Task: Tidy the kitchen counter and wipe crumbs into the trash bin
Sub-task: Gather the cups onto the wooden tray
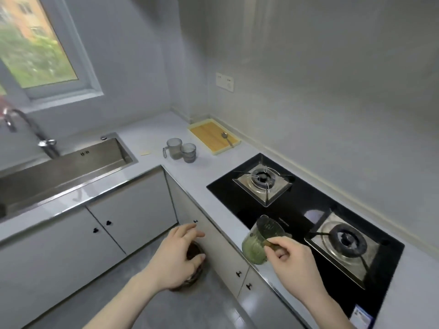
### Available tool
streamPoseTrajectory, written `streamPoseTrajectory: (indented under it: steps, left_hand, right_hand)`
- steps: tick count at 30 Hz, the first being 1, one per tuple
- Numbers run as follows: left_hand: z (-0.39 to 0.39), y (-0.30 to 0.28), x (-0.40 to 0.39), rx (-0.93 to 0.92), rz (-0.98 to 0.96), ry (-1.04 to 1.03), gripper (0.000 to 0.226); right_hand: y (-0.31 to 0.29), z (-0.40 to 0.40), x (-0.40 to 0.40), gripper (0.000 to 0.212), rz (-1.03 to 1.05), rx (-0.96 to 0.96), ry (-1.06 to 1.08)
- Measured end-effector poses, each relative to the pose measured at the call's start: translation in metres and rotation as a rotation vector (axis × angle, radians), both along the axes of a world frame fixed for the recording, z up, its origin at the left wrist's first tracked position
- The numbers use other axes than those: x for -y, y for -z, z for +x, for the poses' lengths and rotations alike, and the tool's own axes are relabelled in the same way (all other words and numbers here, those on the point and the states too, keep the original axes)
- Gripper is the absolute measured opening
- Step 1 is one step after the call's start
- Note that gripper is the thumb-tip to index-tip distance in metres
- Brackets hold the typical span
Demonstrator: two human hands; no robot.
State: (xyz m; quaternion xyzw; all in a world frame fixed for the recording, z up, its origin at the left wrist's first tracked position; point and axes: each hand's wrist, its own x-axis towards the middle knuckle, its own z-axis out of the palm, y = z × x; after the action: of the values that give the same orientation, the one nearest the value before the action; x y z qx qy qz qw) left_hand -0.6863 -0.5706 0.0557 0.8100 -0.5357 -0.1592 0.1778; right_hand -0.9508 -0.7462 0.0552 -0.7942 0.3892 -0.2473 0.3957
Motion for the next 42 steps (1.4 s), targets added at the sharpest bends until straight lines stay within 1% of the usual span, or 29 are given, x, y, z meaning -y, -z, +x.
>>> streamPoseTrajectory:
  steps: [3, 6, 10, 12, 14, 17, 20, 23, 27, 30, 35, 42]
  left_hand:
    - [0.04, 0.0, -0.03, -0.004, 0.013, -0.061, 0.055]
    - [0.077, -0.001, -0.052, -0.029, -0.013, -0.133, 0.054]
    - [0.115, -0.003, -0.067, -0.034, -0.026, -0.208, 0.055]
    - [0.134, -0.003, -0.071, -0.032, -0.026, -0.239, 0.056]
    - [0.155, -0.003, -0.073, -0.028, -0.02, -0.265, 0.055]
    - [0.189, -0.004, -0.066, -0.017, 0.005, -0.3, 0.053]
    - [0.22, -0.006, -0.051, -0.017, 0.031, -0.31, 0.053]
    - [0.25, -0.006, -0.03, -0.023, 0.026, -0.326, 0.053]
    - [0.29, -0.001, 0.005, -0.031, 0.038, -0.322, 0.054]
    - [0.315, 0.004, 0.032, -0.063, 0.061, -0.284, 0.054]
    - [0.367, 0.01, 0.087, -0.062, 0.08, -0.171, 0.054]
    - [0.458, 0.022, 0.153, -0.074, 0.121, 0.01, 0.055]
  right_hand:
    - [-0.006, 0.054, -0.015, 0.021, -0.01, 0.002, -0.057]
    - [-0.009, 0.102, -0.024, 0.02, -0.008, 0.012, -0.114]
    - [-0.006, 0.158, -0.017, 0.013, 0.002, -0.035, -0.184]
    - [-0.004, 0.19, -0.009, 0.014, 0.022, -0.041, -0.218]
    - [0.0, 0.224, 0.001, 0.017, 0.019, -0.036, -0.251]
    - [0.009, 0.275, 0.019, 0.013, 0.046, -0.033, -0.272]
    - [0.021, 0.314, 0.035, 0.013, 0.086, -0.039, -0.272]
    - [0.03, 0.347, 0.056, 0.017, 0.107, -0.072, -0.298]
    - [0.037, 0.385, 0.095, 0.018, 0.123, -0.146, -0.28]
    - [0.046, 0.402, 0.12, 0.02, 0.186, -0.186, -0.224]
    - [0.068, 0.434, 0.158, 0.029, 0.274, -0.216, -0.072]
    - [0.096, 0.493, 0.185, 0.041, 0.324, -0.315, 0.109]
